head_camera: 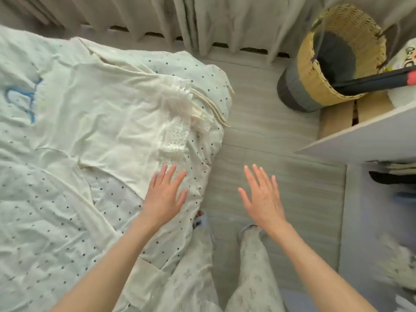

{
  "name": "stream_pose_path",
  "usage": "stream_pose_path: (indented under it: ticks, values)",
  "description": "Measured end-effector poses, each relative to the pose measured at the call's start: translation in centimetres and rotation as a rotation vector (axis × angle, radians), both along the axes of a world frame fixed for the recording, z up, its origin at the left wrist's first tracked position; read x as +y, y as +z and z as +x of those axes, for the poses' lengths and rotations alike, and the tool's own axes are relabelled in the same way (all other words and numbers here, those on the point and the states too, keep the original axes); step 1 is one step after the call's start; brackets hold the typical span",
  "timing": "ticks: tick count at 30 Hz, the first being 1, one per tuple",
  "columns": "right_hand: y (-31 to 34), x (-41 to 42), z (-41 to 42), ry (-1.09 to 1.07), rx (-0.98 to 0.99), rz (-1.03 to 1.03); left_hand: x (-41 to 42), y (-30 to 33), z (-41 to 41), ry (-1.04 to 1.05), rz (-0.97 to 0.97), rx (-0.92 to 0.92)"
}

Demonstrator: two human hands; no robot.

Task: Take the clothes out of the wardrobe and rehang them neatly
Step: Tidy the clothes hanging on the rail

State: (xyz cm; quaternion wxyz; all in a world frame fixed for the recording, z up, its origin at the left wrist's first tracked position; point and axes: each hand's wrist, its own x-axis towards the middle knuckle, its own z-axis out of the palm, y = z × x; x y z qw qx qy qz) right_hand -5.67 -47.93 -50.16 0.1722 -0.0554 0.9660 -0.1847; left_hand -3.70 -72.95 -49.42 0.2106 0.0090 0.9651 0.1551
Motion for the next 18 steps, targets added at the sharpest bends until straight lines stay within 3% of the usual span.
stream_pose_path:
  ticks: [11, 18]
  values:
    - [-0.1, -16.6, -8.0, 0.438, -0.050, 0.007, -13.2, -0.7, 2.4, 0.429, 0.016, -0.035]
    - [-1.0, -27.5, -17.4, 0.680, -0.005, 0.009, -21.5, -2.9, -1.1, 0.613, 0.007, -0.041]
